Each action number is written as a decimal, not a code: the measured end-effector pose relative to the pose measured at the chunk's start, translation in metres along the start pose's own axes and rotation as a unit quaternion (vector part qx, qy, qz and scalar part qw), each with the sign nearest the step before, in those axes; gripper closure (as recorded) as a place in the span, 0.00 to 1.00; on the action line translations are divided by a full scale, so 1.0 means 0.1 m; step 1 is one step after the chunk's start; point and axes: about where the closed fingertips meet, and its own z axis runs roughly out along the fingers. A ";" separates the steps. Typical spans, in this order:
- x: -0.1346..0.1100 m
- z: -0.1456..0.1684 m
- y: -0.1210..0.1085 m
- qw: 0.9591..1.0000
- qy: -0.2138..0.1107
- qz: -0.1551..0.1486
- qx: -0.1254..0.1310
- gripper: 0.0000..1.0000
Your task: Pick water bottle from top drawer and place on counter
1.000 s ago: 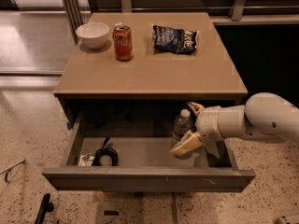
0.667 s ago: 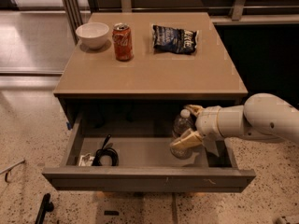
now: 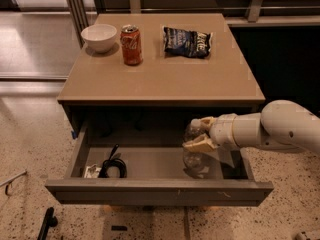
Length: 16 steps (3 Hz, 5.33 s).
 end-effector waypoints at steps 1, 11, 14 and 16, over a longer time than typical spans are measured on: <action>0.00 0.00 0.00 1.000 0.000 0.000 0.000 0.92; -2.20 -1.22 -0.79 0.996 -0.073 -0.037 -0.022 1.00; -2.21 -0.81 -1.49 0.997 -0.059 -0.052 -0.004 1.00; -2.14 -0.51 -1.78 0.998 -0.061 0.001 -0.021 1.00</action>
Offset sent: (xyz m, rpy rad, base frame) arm -0.0016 0.0001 0.0017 0.0010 0.0023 0.0052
